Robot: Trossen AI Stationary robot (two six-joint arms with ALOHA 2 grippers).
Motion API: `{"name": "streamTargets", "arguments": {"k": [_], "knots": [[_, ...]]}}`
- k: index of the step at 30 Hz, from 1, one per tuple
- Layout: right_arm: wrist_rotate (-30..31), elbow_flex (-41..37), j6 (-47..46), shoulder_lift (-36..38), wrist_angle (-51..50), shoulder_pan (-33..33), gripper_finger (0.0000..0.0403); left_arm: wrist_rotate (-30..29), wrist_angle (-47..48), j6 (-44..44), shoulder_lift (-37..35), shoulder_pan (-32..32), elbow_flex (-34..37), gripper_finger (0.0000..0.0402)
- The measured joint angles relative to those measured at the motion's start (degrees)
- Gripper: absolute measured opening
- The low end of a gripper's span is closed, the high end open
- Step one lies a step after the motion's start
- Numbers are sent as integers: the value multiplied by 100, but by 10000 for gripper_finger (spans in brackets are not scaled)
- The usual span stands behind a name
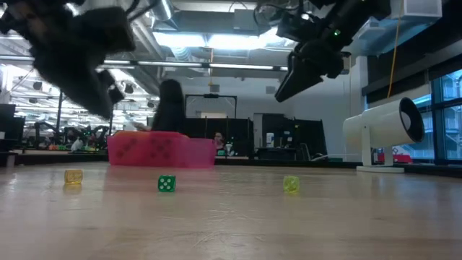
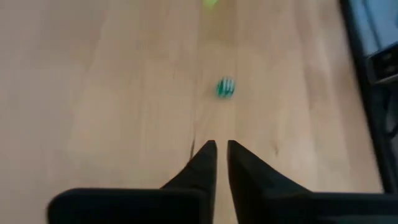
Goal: Pick & Place Dice
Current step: Put the small yellow die into the red bin
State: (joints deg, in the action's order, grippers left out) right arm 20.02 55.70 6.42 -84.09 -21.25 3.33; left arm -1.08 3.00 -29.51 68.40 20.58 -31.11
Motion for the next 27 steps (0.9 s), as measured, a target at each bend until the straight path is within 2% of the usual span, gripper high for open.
{"name": "streamTargets", "arguments": {"k": [6, 13, 16, 21, 27], "knots": [[-11, 0, -20, 0, 118, -10, 182, -52, 28, -264, 797, 365, 0, 97], [-12, 0, -144, 0, 117, -10, 182, -340, -74, 181, 1164, 605, -26, 149], [-12, 0, -145, 0, 117, -10, 182, -555, -75, 348, 1153, 623, -17, 159], [-12, 0, -145, -2, 116, -10, 182, -570, -264, 730, 1000, 612, 4, 163], [-12, 0, -145, -4, 127, -10, 182, -703, 151, 977, 881, 602, -136, 160]]}}
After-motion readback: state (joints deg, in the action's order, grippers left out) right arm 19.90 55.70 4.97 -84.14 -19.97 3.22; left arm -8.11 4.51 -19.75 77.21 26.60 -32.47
